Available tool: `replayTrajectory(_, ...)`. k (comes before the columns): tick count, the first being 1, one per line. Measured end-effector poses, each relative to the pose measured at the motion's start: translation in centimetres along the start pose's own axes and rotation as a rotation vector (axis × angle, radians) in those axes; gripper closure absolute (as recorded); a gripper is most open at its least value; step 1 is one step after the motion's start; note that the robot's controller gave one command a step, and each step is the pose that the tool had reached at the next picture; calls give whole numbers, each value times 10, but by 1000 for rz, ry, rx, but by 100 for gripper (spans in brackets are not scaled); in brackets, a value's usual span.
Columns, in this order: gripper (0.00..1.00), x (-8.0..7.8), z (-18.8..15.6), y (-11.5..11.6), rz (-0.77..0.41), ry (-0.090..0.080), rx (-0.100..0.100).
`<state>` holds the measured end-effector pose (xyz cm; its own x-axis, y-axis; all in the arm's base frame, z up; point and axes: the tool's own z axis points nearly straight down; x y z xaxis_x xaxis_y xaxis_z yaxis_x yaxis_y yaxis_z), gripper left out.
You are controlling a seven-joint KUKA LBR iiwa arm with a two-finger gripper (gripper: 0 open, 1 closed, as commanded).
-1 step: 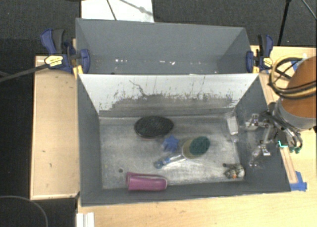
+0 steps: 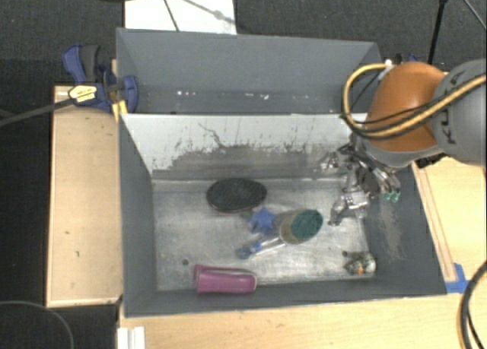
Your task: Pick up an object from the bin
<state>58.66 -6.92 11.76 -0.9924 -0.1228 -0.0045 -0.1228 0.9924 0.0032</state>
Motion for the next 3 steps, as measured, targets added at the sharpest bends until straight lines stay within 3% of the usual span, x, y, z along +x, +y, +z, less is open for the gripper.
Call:
replayTrajectory(1, 0, 67, 45, 53, 3, -5, 4)
replayTrajectory(2, 100, 64, 43, 52, -3, -13, 5)
replayTrajectory(3, 100, 67, -110, 59, -154, -6, 5)
